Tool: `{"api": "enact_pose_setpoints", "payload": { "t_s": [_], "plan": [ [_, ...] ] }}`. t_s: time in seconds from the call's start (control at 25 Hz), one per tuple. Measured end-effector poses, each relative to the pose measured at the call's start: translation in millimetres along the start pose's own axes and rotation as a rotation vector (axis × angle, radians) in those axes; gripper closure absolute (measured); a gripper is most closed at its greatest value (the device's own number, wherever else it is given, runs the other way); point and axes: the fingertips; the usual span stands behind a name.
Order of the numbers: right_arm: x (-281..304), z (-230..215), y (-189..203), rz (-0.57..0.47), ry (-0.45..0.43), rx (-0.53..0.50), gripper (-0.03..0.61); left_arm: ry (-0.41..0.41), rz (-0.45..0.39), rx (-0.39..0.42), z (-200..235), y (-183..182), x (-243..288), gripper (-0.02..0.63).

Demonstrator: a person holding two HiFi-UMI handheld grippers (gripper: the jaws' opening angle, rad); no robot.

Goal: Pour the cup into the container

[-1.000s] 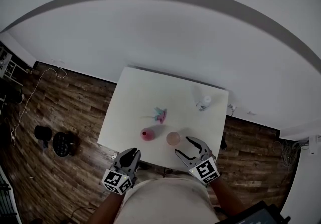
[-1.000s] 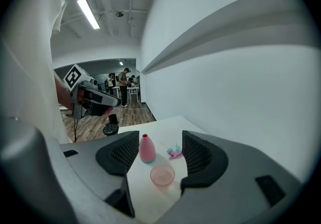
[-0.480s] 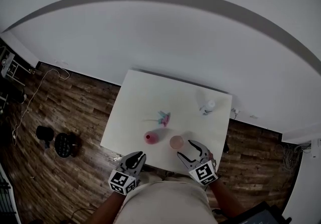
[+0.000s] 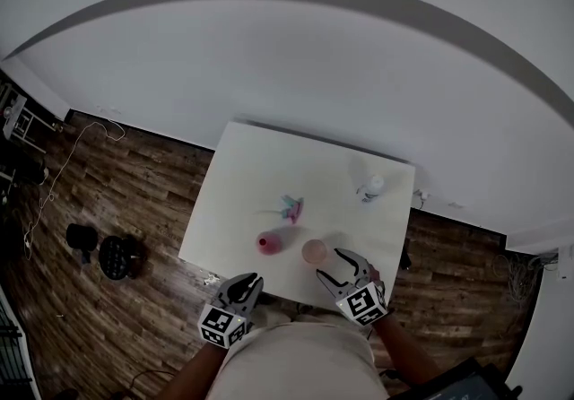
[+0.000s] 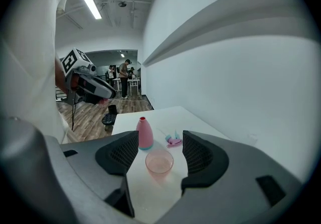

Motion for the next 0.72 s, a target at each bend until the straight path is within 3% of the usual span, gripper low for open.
{"api": "enact_pose_setpoints", "payload": {
  "t_s": [0.2, 0.4, 0.72],
  "plan": [
    [6, 3, 13, 0.022, -0.02, -0.007, 0.322, 0.003, 0.01, 0.006, -5, 4, 4, 0.565],
    [11, 6, 29, 0.052, -0.045, -0.008, 0.275, 0.011, 0.022, 0.005, -13, 9, 7, 0.565],
    [17, 1, 36, 0.048, -0.037, -0.007, 0.273, 0.009, 0.037, 0.013, -14, 12, 14, 0.565]
  ]
}}
Point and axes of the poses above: the fingertips, and each gripper's own axes: x forward along the fingers, z to its left, y out of its underside, and after that the axes turned 3 degrees about -y, right-handed
